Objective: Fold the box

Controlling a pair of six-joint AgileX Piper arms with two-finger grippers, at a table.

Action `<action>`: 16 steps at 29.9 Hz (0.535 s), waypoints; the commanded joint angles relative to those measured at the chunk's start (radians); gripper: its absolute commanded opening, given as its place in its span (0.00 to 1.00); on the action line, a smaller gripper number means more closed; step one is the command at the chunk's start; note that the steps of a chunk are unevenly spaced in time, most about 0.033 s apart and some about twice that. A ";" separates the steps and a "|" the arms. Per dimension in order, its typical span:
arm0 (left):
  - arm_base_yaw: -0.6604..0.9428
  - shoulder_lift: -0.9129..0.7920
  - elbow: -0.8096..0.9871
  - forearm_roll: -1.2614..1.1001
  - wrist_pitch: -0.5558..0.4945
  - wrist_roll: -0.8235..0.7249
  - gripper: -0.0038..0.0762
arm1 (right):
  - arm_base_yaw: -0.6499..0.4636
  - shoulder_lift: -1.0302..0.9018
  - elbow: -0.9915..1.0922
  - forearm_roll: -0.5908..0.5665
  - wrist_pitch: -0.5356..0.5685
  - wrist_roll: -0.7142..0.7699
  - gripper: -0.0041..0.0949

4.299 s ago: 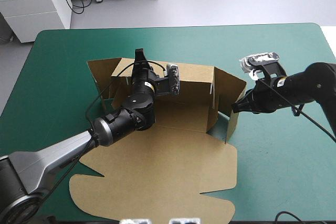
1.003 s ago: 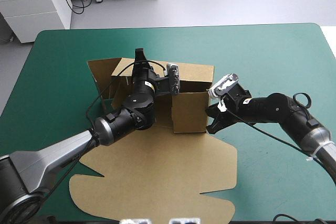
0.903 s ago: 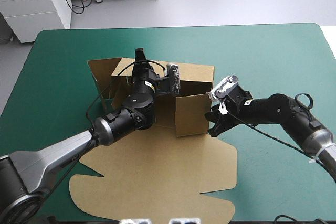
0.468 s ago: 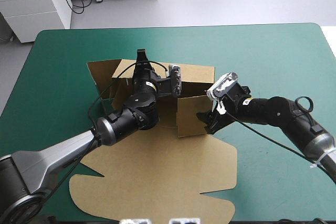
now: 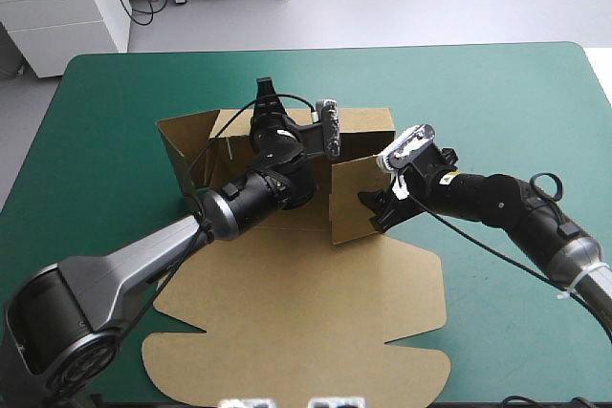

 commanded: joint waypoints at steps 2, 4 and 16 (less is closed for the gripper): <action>-0.009 -0.033 -0.022 -0.074 0.016 -0.005 0.07 | 0.000 0.028 -0.024 0.020 -0.069 -0.003 0.78; -0.009 -0.033 -0.022 -0.111 0.005 0.030 0.06 | 0.000 0.043 -0.024 0.024 -0.084 0.019 0.77; -0.009 -0.085 0.135 -0.144 -0.098 0.069 0.04 | 0.000 0.050 -0.093 0.030 -0.015 0.040 0.28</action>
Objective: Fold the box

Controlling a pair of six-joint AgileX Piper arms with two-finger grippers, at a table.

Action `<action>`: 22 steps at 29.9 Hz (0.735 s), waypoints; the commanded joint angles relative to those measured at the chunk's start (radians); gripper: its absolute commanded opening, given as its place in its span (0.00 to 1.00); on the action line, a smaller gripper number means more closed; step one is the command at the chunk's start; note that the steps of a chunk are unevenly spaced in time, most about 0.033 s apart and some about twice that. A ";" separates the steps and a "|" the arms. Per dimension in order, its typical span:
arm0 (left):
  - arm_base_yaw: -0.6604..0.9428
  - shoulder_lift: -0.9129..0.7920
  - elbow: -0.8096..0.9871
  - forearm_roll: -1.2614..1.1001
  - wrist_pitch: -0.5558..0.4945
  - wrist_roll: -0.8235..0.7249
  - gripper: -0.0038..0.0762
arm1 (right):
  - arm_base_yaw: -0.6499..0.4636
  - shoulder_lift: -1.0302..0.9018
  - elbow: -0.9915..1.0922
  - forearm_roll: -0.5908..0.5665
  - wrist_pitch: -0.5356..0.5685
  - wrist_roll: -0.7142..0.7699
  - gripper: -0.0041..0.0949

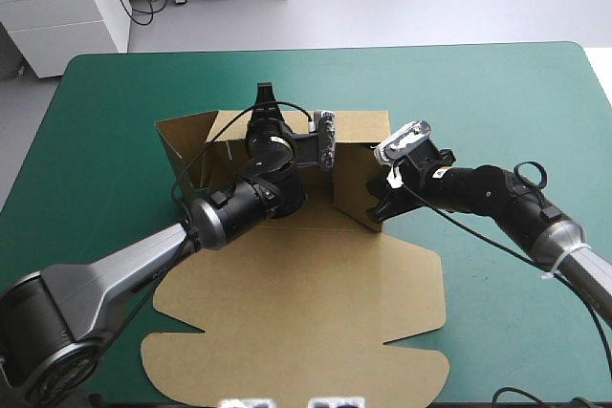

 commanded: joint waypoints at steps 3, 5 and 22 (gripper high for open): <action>-0.011 -0.043 0.052 -0.138 -0.027 -0.008 0.04 | 0.002 -0.031 -0.074 0.039 0.011 -0.017 0.19; -0.011 -0.045 0.052 -0.111 -0.029 -0.025 0.04 | 0.002 -0.031 -0.075 0.040 0.011 -0.026 0.14; -0.011 -0.045 0.052 -0.120 -0.037 -0.033 0.04 | 0.002 -0.031 -0.075 0.043 0.015 -0.113 0.02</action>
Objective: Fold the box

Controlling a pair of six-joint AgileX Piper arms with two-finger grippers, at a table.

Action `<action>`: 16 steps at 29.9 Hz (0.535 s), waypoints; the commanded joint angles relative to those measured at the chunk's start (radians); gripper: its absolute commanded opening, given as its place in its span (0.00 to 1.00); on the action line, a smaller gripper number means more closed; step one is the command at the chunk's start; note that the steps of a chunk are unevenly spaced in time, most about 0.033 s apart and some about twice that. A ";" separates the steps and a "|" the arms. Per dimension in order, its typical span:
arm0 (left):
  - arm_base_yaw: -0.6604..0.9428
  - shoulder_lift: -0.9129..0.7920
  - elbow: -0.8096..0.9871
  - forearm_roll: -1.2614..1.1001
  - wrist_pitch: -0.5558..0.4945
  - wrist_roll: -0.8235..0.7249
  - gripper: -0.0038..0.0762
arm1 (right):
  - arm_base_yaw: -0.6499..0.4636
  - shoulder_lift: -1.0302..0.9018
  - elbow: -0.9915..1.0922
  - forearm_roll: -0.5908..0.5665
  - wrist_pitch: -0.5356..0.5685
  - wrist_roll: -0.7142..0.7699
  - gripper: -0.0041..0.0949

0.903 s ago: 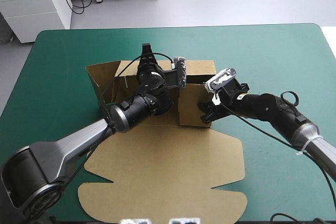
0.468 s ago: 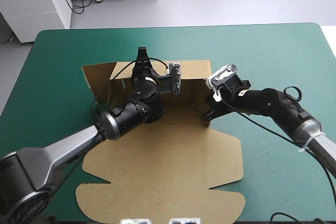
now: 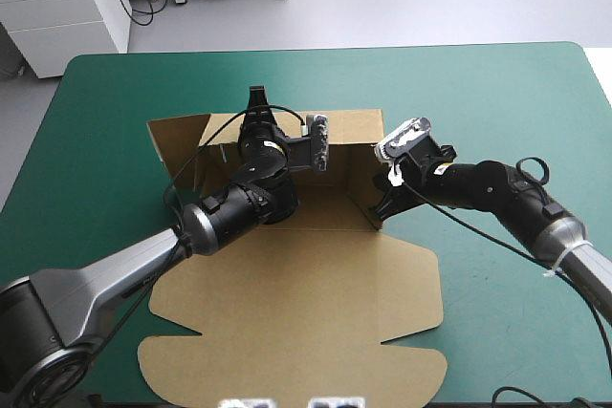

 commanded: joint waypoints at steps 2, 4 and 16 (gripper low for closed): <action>-0.013 -0.014 0.002 -0.151 -0.033 -0.002 0.04 | 0.010 -0.033 -0.048 0.062 -0.019 -0.105 0.02; -0.014 -0.014 0.002 -0.151 -0.028 -0.002 0.04 | 0.010 -0.033 -0.048 0.062 -0.025 -0.051 0.02; -0.076 -0.141 0.000 -0.279 0.046 0.023 0.59 | 0.010 -0.033 -0.048 0.062 -0.091 0.015 0.02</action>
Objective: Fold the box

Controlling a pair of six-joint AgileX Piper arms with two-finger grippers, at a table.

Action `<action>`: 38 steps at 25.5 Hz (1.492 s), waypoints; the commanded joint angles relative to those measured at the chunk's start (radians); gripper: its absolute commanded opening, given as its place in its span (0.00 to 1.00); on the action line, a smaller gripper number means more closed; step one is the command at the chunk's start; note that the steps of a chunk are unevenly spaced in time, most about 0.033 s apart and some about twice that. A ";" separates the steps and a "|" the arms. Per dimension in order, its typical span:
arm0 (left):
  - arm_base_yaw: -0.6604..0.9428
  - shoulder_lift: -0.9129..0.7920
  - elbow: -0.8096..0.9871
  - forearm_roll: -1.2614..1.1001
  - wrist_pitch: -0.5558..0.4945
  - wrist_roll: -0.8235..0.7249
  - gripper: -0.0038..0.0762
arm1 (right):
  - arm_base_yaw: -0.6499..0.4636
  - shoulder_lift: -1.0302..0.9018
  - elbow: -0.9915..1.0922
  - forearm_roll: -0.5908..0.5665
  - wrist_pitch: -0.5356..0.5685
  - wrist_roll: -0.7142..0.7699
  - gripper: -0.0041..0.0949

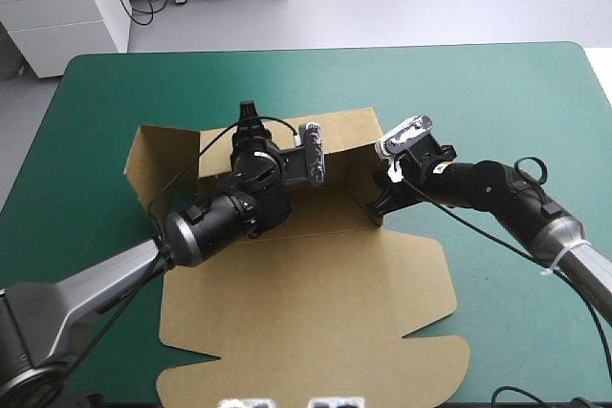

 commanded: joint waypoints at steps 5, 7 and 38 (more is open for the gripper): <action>-0.099 -0.133 -0.013 -0.128 -0.022 -0.020 0.75 | 0.010 -0.037 -0.048 0.061 -0.070 -0.011 0.02; -0.137 -0.157 -0.013 -0.121 -0.017 -0.020 0.75 | 0.010 -0.037 -0.048 0.056 -0.082 -0.004 0.02; 0.422 -0.245 -0.333 -0.607 0.080 0.163 0.07 | 0.008 -0.058 -0.049 -0.220 -0.138 0.237 0.02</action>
